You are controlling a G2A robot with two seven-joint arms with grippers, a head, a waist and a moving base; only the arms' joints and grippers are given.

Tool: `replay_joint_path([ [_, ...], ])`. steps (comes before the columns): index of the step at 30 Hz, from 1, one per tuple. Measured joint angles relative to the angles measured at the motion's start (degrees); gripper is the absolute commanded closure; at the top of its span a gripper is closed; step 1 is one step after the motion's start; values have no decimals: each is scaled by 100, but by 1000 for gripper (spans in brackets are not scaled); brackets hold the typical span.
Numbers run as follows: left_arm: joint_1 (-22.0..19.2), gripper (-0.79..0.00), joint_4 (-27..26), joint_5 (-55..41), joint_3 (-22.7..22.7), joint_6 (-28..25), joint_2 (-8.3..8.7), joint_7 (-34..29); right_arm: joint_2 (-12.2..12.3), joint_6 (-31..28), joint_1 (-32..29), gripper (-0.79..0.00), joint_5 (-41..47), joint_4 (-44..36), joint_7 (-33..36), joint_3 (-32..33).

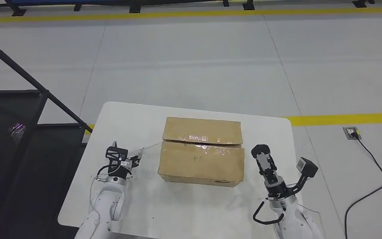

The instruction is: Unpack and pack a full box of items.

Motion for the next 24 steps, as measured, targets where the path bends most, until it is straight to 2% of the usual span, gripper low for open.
replay_joint_path([
  [4,152,-785,-40,19,-107,-120,30,-205,-6,-10,72,-785,15,46,61,-32],
  [14,196,-785,5,-73,-369,-307,79,-493,-15,-28,119,-785,35,115,133,-63],
  [24,232,-785,-35,-187,-756,-231,142,-887,-25,-123,52,-785,34,171,83,-66],
])
